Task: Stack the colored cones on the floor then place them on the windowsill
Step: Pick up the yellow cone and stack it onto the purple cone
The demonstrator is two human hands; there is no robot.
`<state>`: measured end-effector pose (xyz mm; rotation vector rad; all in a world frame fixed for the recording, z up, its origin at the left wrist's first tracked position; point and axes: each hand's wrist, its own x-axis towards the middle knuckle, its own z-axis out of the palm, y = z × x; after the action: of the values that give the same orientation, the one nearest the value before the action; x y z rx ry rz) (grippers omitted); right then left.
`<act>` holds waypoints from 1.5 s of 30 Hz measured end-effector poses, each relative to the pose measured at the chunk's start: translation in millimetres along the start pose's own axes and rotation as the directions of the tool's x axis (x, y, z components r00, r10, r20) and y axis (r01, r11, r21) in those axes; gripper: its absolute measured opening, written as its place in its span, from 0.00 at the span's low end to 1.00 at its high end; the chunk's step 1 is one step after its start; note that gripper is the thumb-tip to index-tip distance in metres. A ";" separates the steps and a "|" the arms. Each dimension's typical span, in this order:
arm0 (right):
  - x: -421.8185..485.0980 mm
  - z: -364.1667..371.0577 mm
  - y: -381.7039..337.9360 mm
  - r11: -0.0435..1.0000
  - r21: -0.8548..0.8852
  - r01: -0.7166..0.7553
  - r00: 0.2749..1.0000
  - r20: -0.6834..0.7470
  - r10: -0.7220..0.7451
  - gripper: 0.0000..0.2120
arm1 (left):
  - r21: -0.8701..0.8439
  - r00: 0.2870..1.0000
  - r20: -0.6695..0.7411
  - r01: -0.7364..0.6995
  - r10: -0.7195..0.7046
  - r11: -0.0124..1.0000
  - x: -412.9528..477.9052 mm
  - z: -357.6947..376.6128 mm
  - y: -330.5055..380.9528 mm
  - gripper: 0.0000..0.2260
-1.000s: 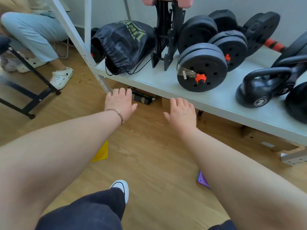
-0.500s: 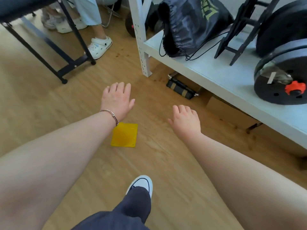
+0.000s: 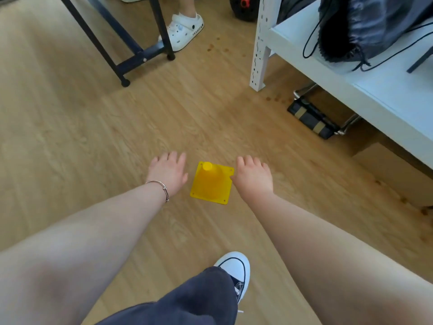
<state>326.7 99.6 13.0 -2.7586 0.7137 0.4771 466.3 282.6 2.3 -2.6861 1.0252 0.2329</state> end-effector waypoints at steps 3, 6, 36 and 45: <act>11.6 13.5 -7.4 1.000 -0.007 0.012 0.998 0.063 -0.011 0.21 | -0.043 0.995 0.090 -0.044 0.048 0.998 5.3 18.0 7.0 0.29; 25.5 21.2 -9.5 0.999 0.006 0.044 0.991 0.129 -0.044 0.24 | -0.063 0.984 0.157 -0.075 0.084 0.995 13.8 23.4 12.4 0.30; -92.7 -29.3 161.6 0.789 0.594 -0.154 0.981 -0.005 0.195 0.39 | -0.603 0.885 0.014 -0.363 0.465 0.710 15.6 -79.6 188.2 0.31; -234.7 -79.0 254.9 0.773 0.572 -0.275 0.909 -0.106 0.403 0.37 | -0.557 0.757 -0.107 -0.582 0.644 0.592 -42.3 -153.0 320.7 0.31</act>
<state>23.6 -42.5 132.3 -2.1542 1.2072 0.0010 228.5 33.9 100.5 -2.5854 2.1182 0.9420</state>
